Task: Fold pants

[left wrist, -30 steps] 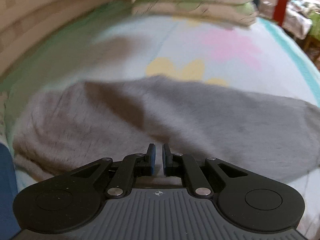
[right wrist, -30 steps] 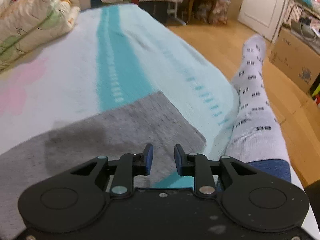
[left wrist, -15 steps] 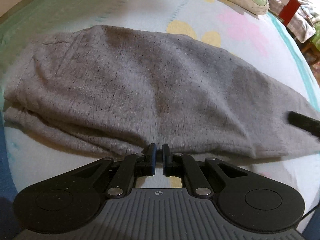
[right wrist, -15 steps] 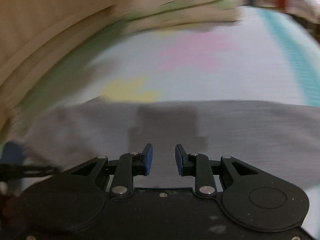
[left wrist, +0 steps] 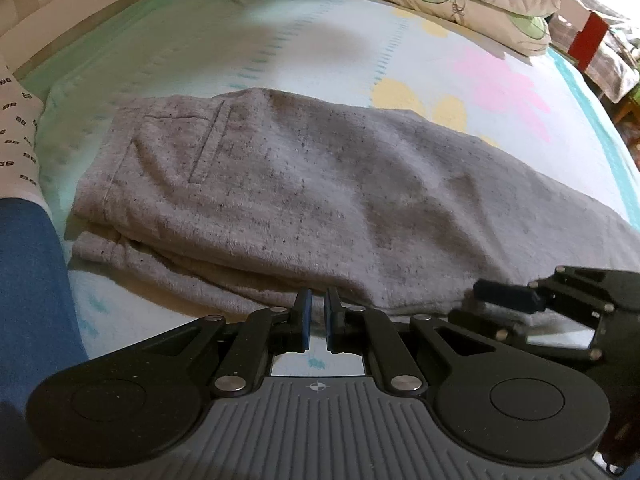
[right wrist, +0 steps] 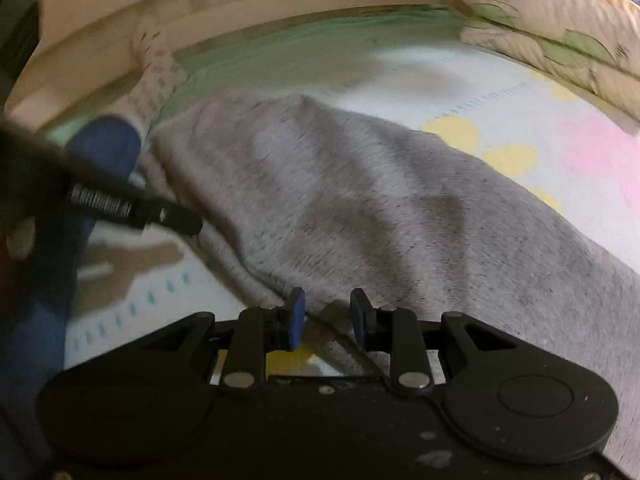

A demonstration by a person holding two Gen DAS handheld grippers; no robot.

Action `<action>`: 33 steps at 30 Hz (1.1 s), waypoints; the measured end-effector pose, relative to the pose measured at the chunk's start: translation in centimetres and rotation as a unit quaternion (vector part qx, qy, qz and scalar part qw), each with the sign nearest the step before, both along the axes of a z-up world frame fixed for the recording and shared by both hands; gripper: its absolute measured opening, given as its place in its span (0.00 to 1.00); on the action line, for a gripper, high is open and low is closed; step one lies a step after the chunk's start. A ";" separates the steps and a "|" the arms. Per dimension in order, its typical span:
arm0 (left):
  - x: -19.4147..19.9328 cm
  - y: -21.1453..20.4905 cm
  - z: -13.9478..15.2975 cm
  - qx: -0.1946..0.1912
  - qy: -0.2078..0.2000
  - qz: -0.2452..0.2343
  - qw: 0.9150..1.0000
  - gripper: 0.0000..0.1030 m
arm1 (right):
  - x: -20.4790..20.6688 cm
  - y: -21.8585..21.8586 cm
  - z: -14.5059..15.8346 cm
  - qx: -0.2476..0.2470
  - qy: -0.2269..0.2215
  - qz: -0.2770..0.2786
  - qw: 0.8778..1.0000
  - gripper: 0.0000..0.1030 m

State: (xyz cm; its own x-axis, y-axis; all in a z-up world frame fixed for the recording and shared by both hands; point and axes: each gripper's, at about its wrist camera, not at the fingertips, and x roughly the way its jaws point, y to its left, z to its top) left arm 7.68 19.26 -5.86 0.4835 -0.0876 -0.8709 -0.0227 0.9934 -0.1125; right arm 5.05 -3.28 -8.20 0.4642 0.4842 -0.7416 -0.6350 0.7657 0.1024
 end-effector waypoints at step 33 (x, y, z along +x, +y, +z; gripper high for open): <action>11.0 -3.5 2.1 0.010 -0.098 -0.028 0.995 0.08 | 0.0 0.8 -0.9 0.008 0.012 0.052 0.999 0.05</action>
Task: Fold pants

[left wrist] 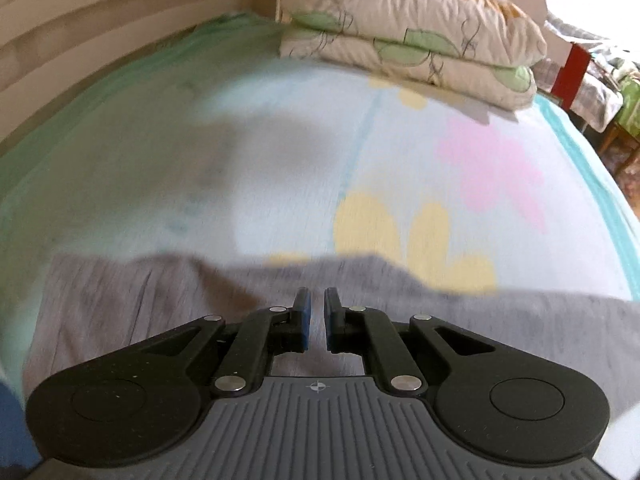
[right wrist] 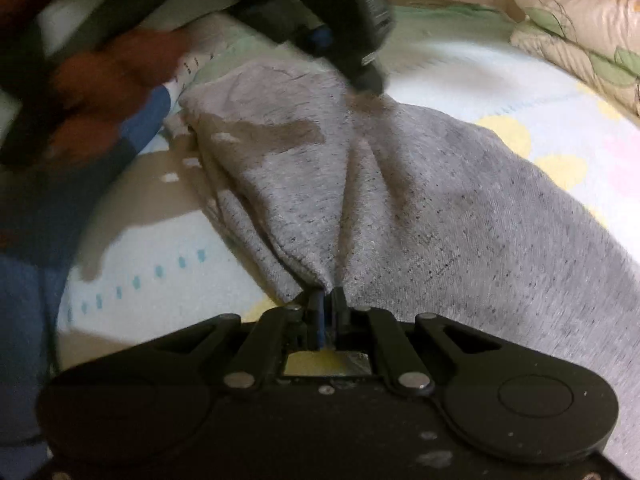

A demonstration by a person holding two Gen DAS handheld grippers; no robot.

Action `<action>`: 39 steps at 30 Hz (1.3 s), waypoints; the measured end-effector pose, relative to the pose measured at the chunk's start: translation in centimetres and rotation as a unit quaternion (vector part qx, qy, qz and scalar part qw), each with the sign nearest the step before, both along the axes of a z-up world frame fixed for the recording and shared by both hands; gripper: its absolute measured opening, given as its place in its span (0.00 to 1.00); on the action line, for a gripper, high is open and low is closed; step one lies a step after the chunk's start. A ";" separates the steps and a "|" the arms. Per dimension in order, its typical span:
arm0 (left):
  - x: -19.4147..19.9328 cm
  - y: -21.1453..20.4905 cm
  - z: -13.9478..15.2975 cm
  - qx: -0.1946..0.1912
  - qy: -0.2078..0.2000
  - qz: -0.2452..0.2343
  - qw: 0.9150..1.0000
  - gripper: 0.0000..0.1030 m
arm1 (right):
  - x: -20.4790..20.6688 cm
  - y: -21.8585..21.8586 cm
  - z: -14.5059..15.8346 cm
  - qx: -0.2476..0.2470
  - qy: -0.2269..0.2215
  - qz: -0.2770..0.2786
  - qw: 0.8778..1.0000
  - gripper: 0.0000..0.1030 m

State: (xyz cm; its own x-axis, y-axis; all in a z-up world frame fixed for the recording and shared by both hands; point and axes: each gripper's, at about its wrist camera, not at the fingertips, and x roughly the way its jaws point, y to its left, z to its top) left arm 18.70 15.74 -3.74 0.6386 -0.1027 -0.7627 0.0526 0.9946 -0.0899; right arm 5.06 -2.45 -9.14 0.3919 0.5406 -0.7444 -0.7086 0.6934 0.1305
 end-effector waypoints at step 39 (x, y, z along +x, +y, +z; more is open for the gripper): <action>-1.6 0.8 -6.6 -0.018 0.071 -0.019 0.997 0.08 | 19.5 -4.2 -0.9 0.119 0.105 -0.130 0.979 0.24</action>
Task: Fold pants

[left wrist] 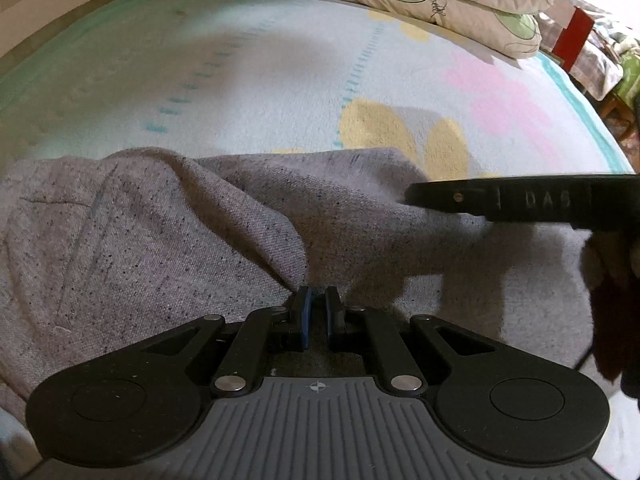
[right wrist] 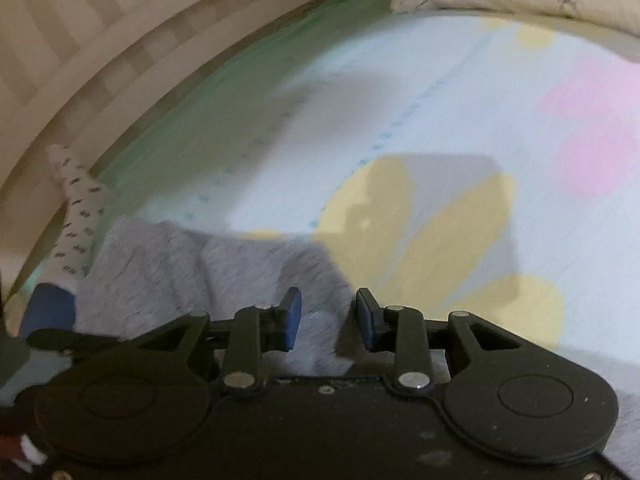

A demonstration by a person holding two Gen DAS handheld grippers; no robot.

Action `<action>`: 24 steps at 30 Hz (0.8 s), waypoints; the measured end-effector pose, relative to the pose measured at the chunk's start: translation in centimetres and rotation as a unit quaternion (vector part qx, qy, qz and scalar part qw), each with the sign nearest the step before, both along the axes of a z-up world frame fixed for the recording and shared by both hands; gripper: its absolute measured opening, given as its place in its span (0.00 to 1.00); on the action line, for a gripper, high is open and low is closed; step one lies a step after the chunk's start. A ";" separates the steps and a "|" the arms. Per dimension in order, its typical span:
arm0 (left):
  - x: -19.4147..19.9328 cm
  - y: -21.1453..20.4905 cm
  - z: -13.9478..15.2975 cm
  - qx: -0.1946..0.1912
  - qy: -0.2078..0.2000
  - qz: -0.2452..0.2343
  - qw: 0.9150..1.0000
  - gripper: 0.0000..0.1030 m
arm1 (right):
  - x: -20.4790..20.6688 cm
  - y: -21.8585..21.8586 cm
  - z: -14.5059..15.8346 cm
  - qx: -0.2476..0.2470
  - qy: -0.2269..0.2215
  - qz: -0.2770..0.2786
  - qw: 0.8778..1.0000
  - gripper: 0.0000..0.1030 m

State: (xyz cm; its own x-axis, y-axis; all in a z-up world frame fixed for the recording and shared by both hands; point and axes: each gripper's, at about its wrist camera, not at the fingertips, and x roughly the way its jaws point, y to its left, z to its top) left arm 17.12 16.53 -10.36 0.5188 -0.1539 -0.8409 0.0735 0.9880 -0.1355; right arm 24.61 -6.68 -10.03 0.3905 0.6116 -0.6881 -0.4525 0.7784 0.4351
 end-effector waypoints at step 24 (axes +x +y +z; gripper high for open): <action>5.6 -0.2 0.9 -0.023 0.016 0.010 1.000 0.09 | -10.1 3.4 1.1 -0.110 -0.186 0.083 0.973 0.11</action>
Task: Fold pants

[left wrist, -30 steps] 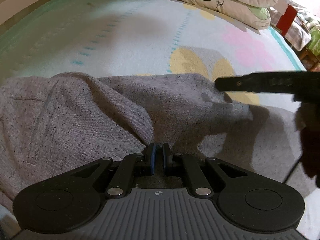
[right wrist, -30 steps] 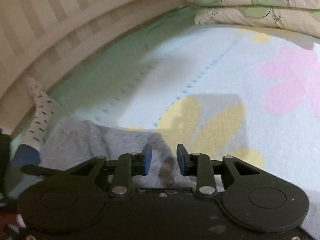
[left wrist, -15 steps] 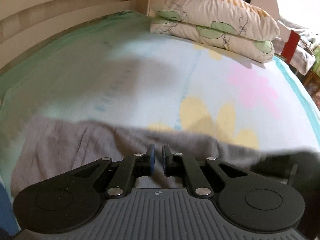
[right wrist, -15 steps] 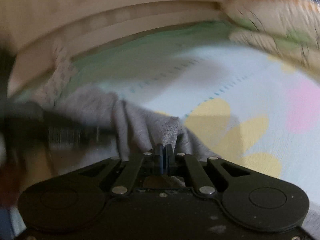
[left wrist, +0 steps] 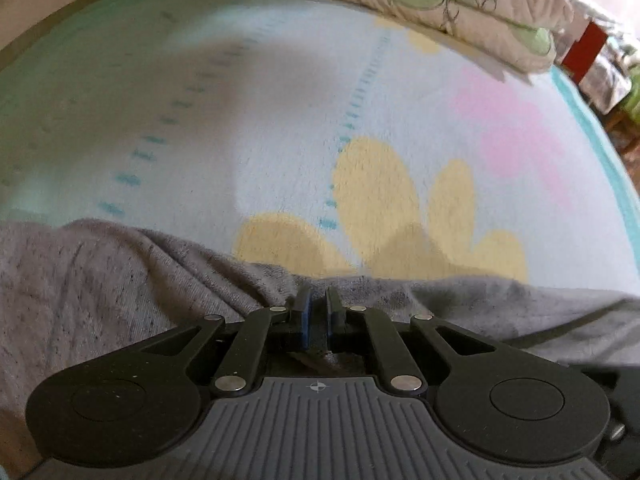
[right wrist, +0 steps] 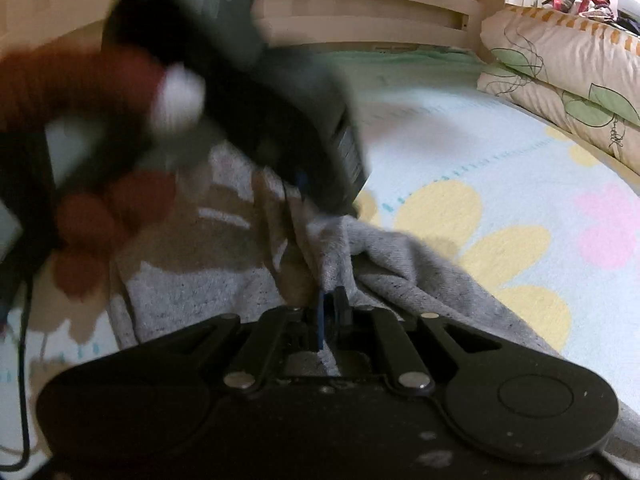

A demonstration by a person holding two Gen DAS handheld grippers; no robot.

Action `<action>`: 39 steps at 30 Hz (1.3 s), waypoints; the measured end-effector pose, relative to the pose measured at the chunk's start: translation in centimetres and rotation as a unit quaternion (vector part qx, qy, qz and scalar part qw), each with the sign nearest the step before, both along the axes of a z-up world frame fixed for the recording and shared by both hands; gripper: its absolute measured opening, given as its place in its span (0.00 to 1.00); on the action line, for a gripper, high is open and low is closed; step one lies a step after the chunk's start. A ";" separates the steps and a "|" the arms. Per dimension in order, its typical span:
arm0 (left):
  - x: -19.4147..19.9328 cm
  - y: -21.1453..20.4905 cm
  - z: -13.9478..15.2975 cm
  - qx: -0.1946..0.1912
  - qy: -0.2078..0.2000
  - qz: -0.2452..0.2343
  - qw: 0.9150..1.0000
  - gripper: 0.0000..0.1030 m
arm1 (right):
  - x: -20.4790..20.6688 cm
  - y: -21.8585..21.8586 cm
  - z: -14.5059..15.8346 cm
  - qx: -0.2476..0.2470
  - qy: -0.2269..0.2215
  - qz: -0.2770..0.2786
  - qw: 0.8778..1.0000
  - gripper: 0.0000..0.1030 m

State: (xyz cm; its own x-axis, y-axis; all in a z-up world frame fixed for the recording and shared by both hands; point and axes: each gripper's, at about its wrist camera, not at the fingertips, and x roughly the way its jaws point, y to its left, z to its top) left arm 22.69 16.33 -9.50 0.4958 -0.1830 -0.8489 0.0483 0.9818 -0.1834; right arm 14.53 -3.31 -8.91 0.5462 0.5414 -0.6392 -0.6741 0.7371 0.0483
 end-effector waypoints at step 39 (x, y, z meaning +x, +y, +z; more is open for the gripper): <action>0.0 1.6 -0.8 -0.053 0.003 0.030 0.998 0.08 | 2.4 0.4 0.4 0.013 0.029 0.040 0.999 0.30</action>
State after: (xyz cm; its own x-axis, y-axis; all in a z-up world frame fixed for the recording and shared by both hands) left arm 22.68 17.95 -10.32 0.5031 -0.2419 -0.8297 -0.0117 0.9580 -0.2864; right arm 16.95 -2.93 -8.55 0.4627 0.5996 -0.6531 -0.7269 0.6783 0.1077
